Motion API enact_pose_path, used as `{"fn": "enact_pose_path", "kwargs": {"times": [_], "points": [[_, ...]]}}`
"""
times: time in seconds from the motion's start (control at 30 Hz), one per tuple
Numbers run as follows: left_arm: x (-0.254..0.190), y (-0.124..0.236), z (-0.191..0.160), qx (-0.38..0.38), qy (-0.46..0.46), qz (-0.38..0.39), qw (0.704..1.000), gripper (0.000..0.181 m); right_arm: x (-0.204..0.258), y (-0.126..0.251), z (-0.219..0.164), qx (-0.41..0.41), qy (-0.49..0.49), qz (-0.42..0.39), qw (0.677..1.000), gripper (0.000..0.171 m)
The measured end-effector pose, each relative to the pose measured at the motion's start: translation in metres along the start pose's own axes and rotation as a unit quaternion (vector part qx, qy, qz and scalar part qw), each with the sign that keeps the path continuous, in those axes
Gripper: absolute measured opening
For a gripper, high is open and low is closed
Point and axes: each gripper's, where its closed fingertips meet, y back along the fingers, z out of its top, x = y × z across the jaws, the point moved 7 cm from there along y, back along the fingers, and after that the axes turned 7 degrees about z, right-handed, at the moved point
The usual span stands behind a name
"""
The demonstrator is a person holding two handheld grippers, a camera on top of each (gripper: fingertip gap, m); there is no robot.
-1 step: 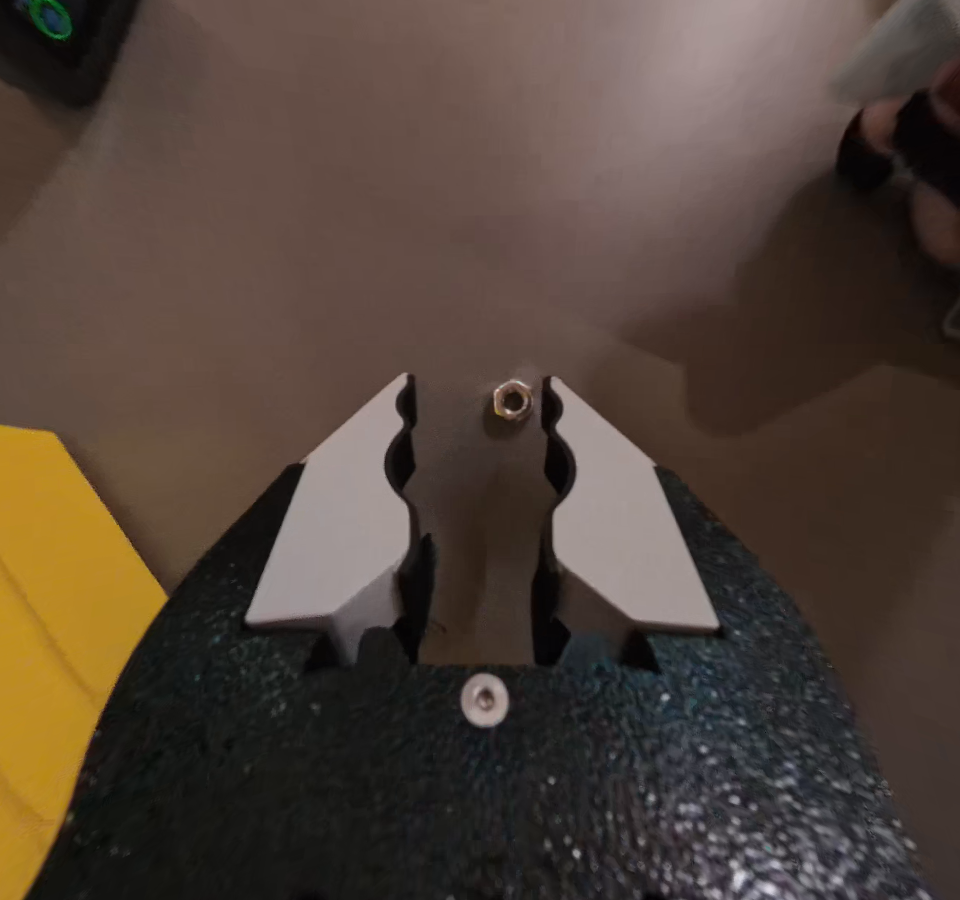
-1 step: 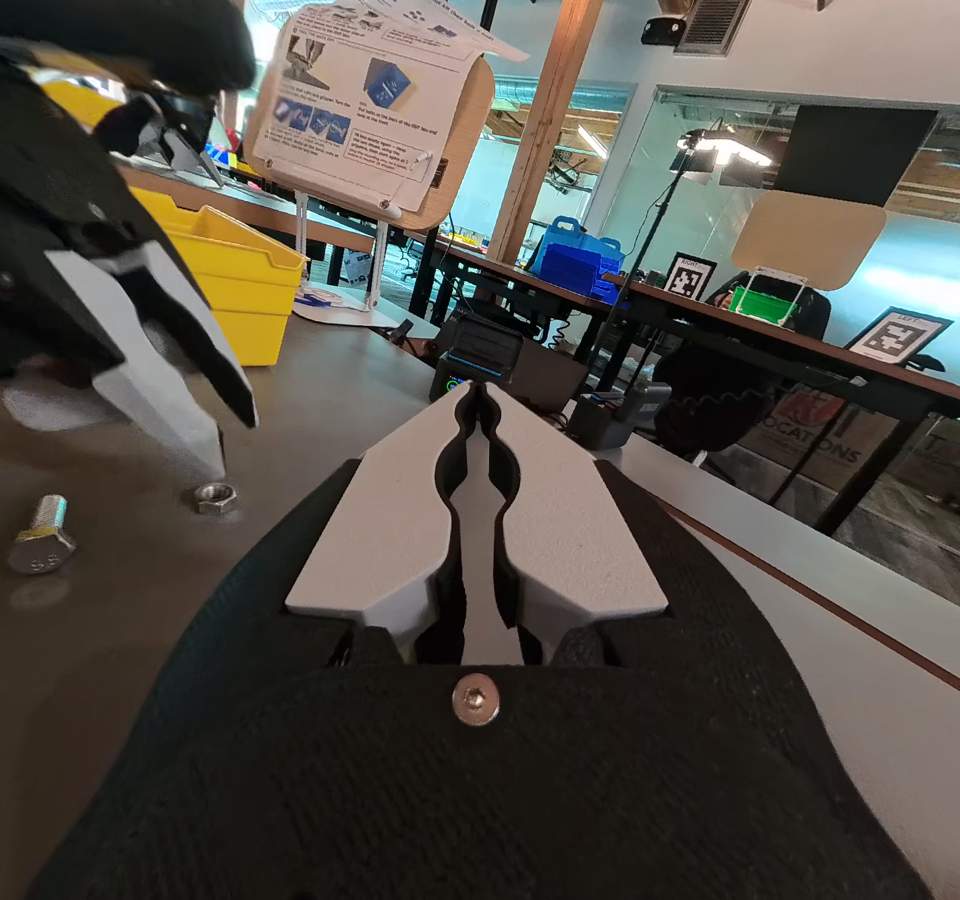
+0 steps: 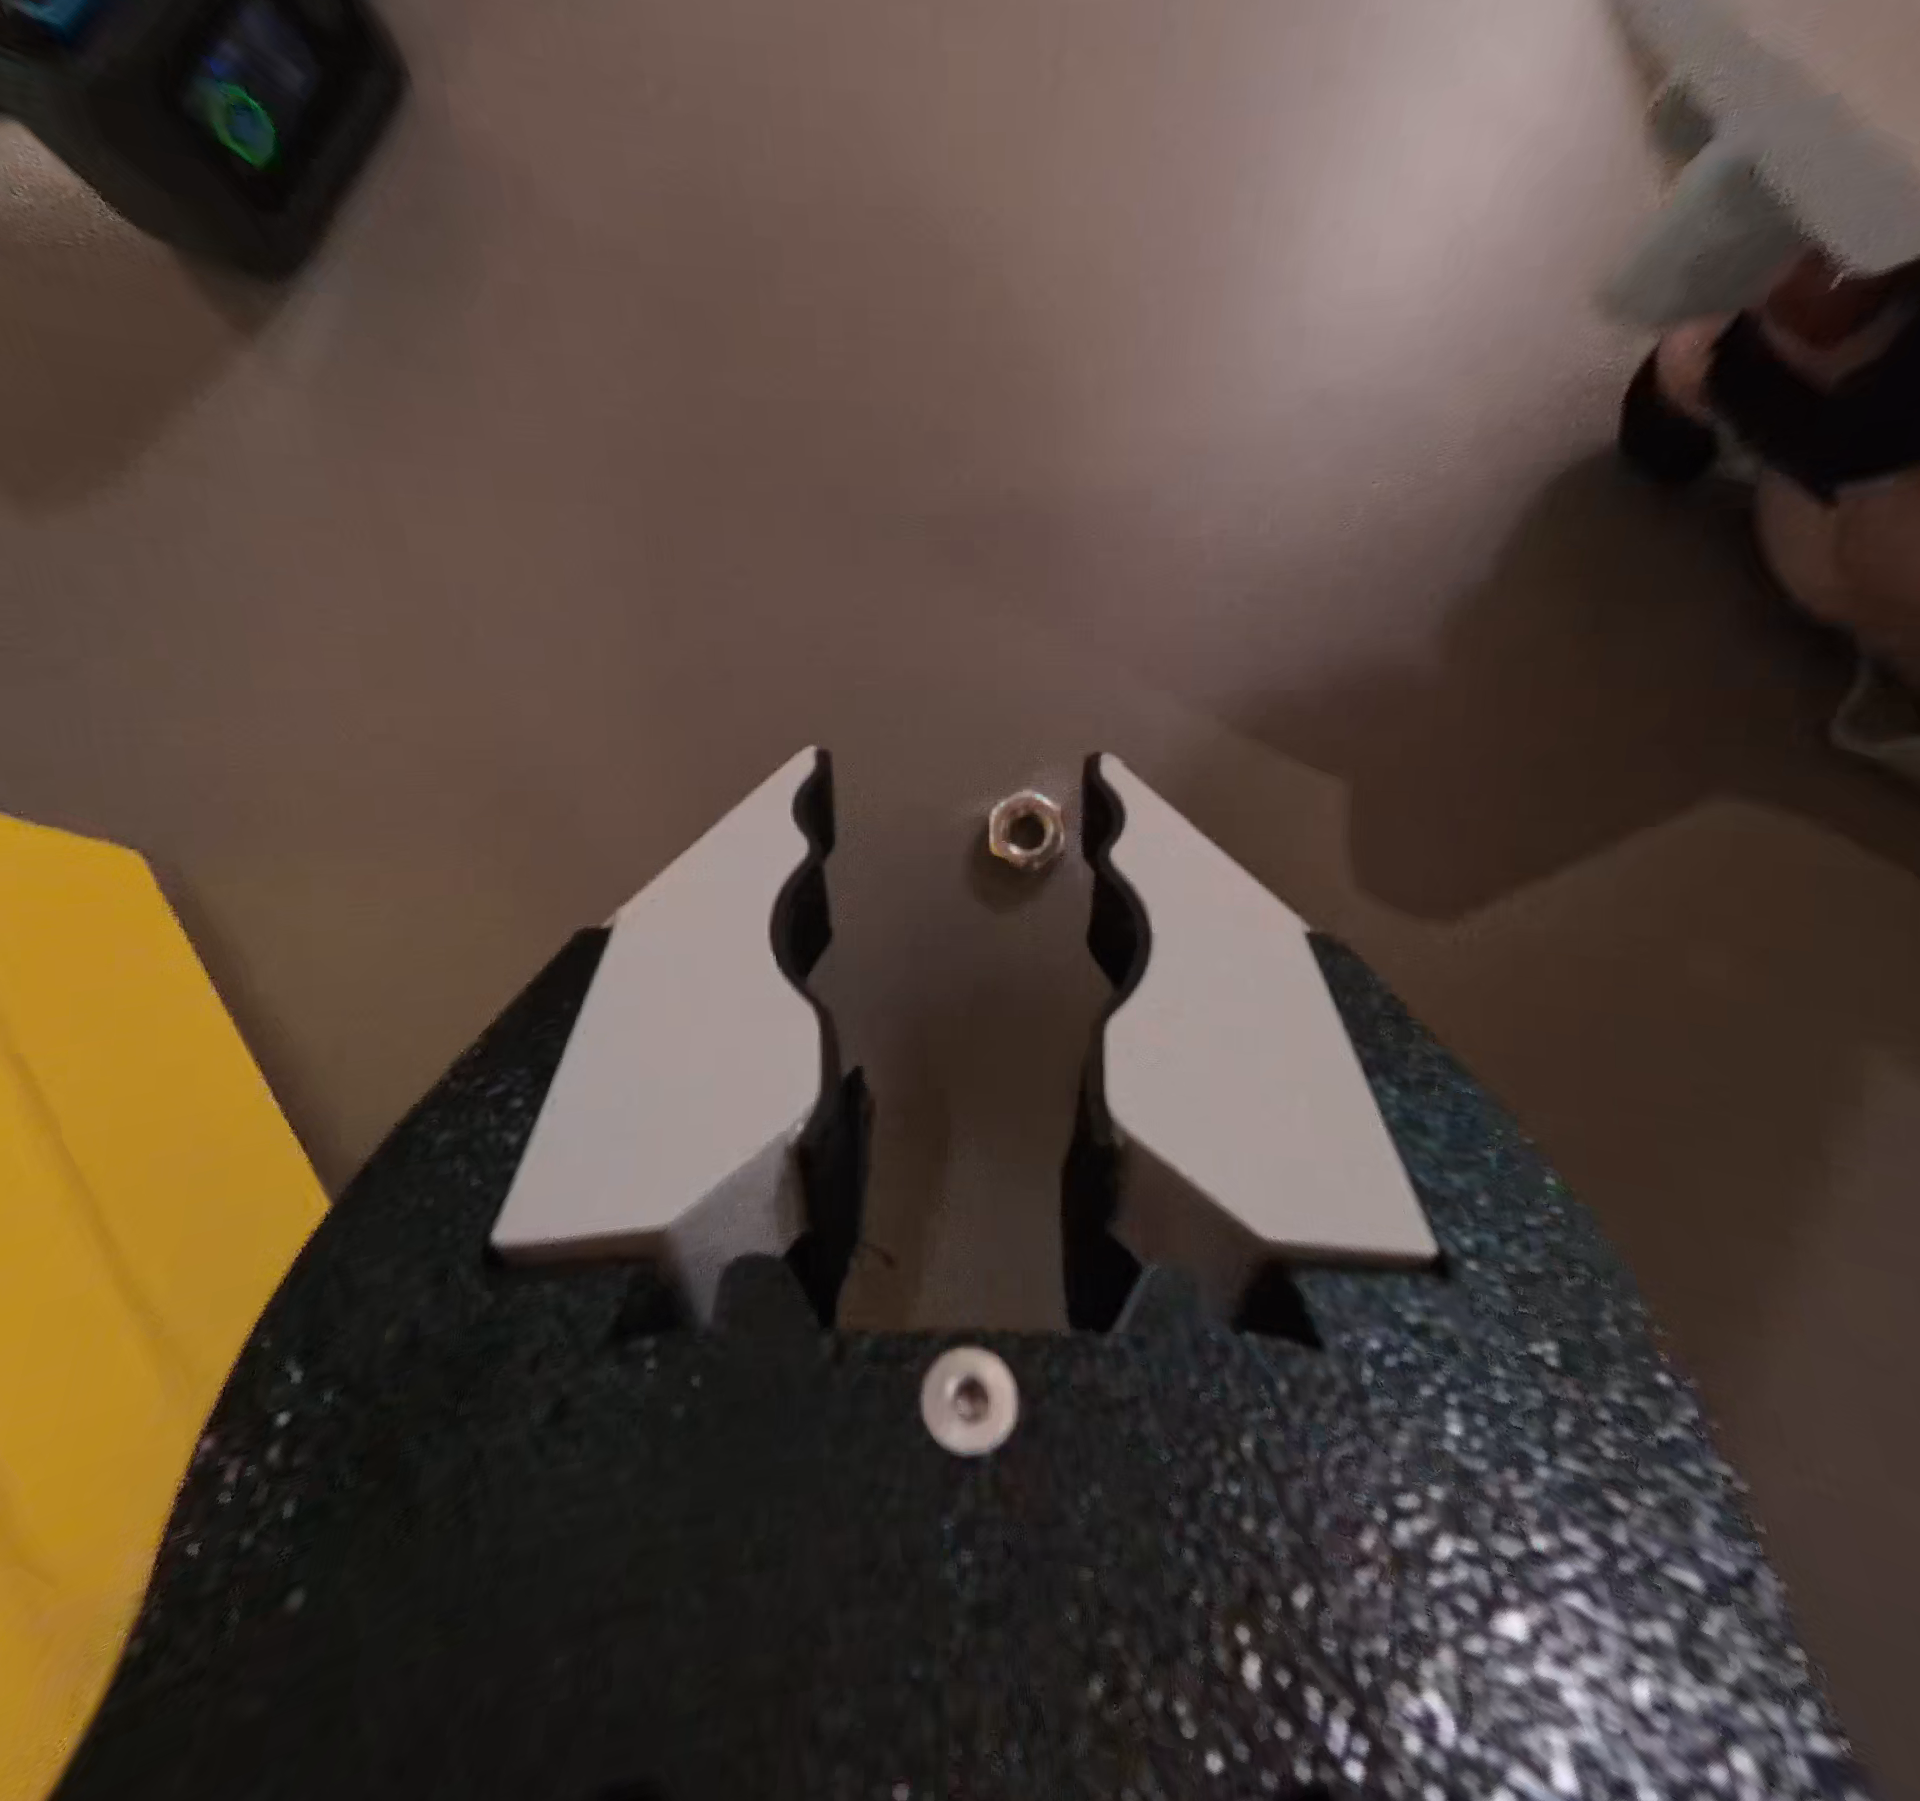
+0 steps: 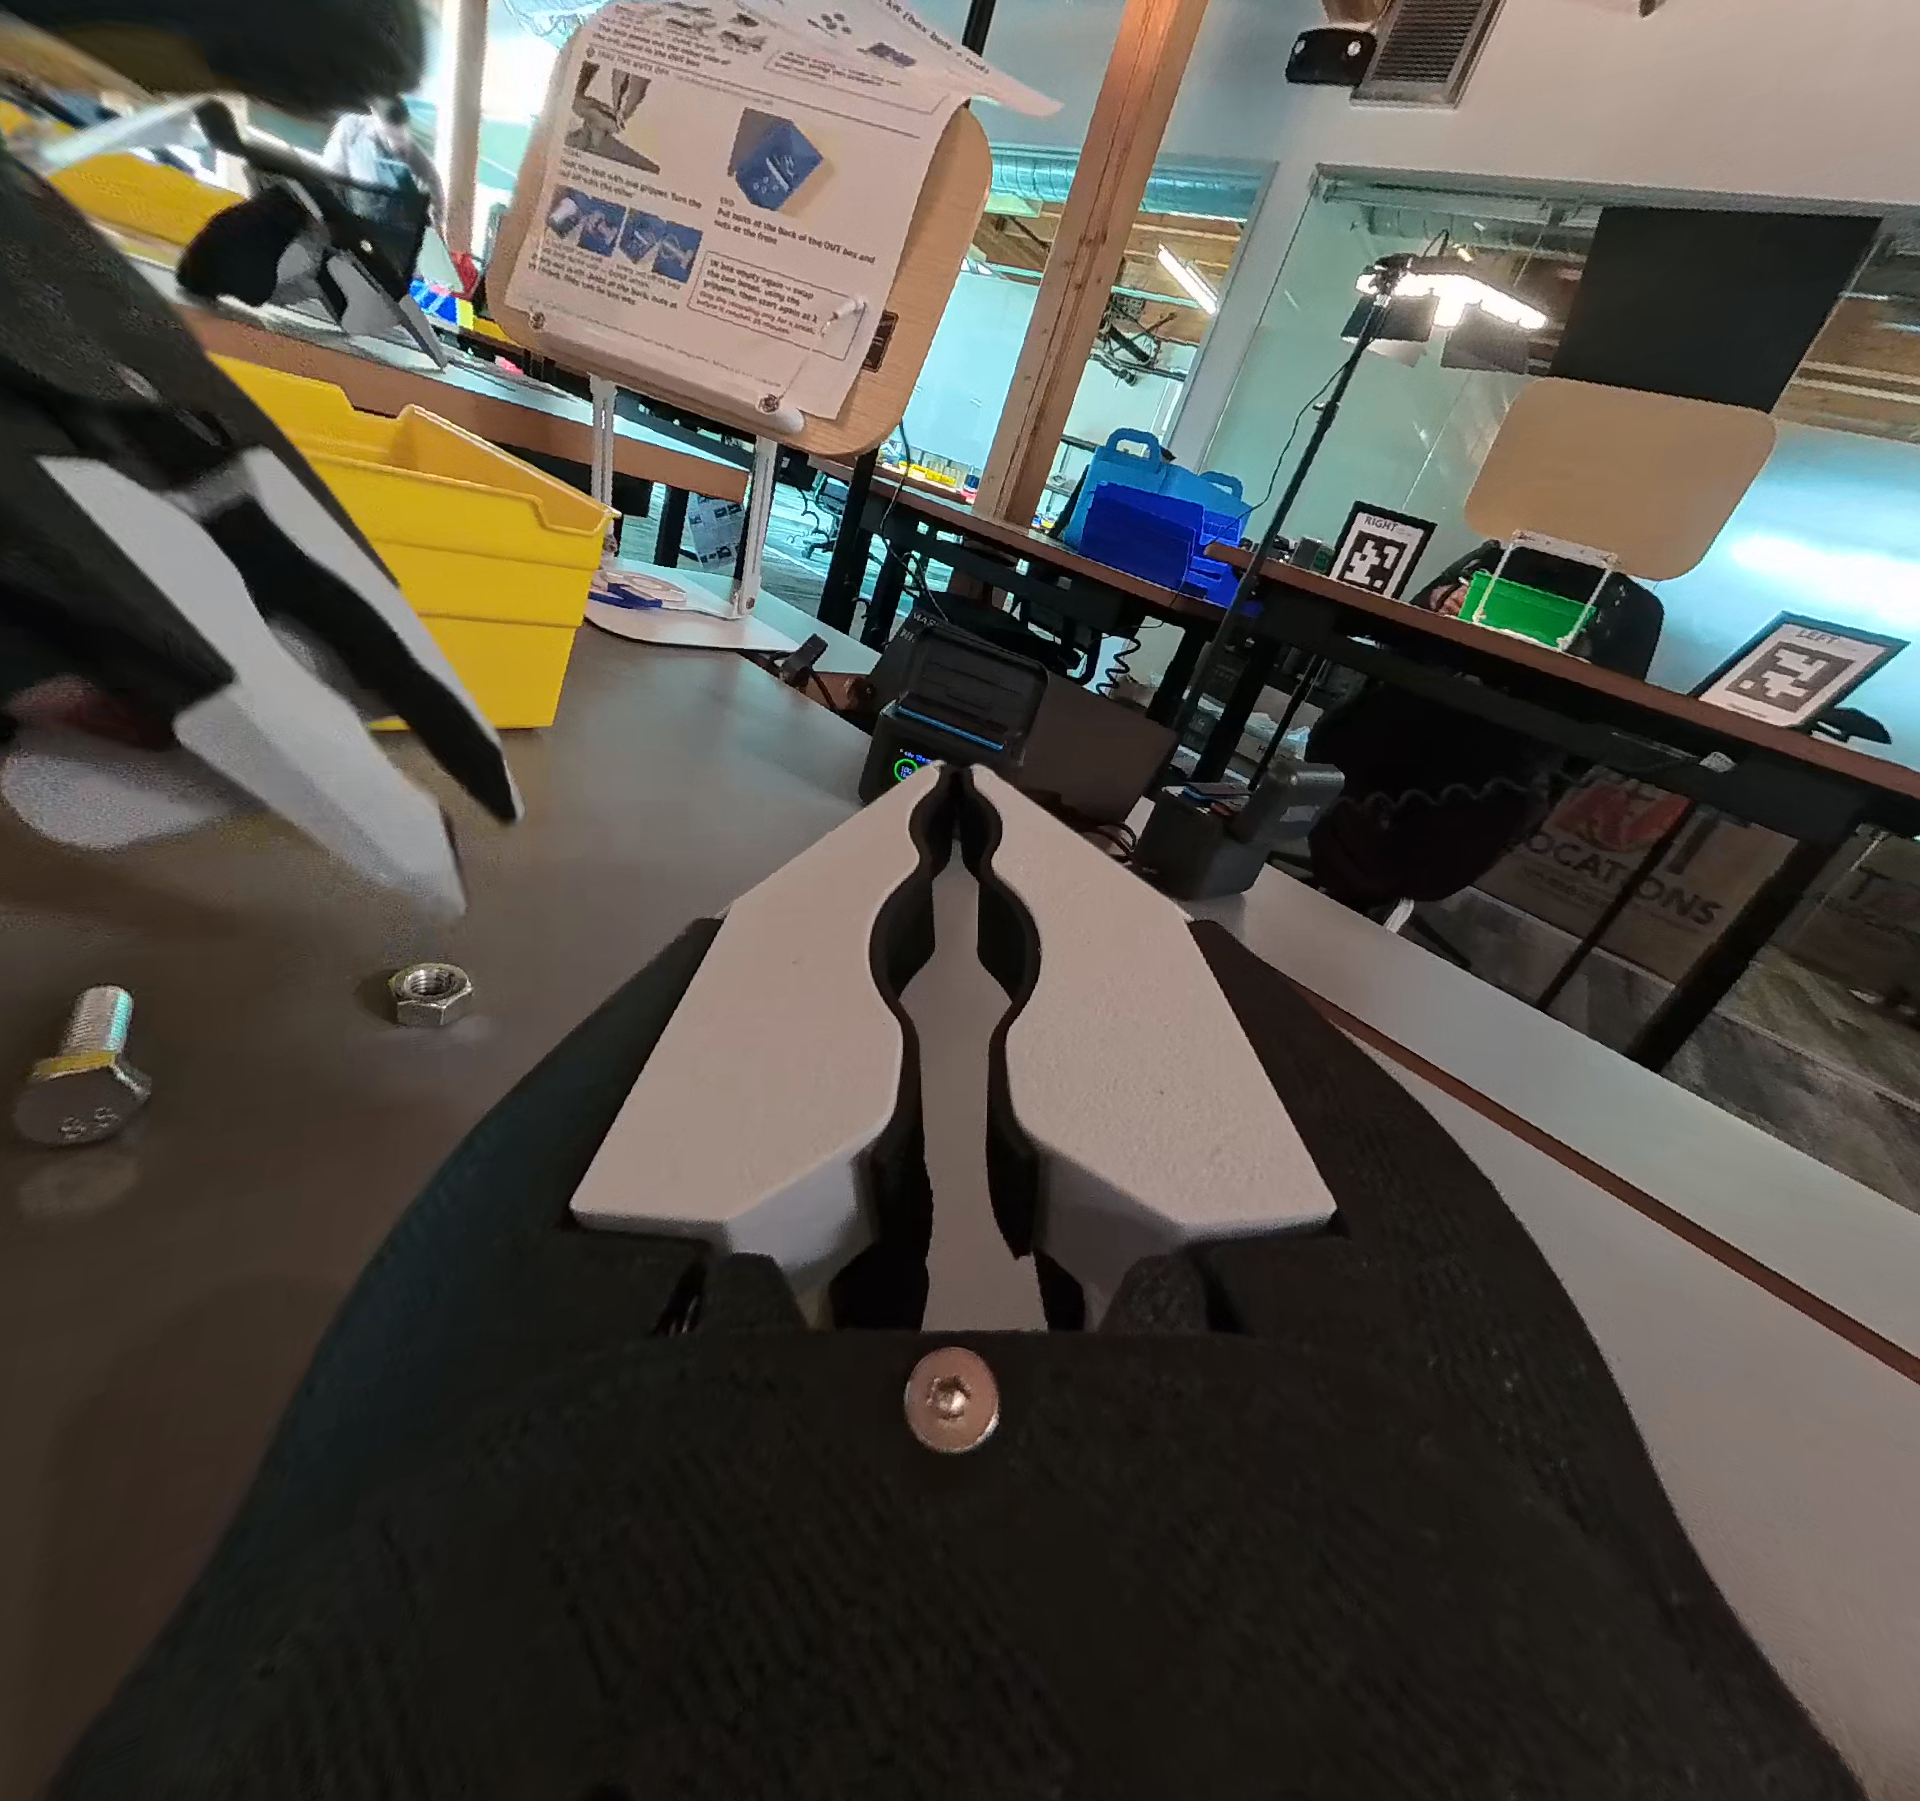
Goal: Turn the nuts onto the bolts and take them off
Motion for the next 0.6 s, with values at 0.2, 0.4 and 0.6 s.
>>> {"fn": "enact_pose_path", "kwargs": {"times": [0.2,0.4,0.6], "points": [[0.002,0.040,0.025,-0.260,-0.028,0.156,0.953,0.036,0.014,-0.005,0.000,0.018,0.044,0.035,0.998,0.000],[-0.023,0.071,0.011,-0.362,0.010,0.109,0.926,0.034,0.057,-0.014,0.000,0.065,0.059,0.200,0.976,0.000],[-0.043,0.105,-0.039,-0.370,0.009,0.129,0.920,0.031,0.098,-0.023,-0.008,0.222,-0.021,0.356,0.908,0.009]]}}
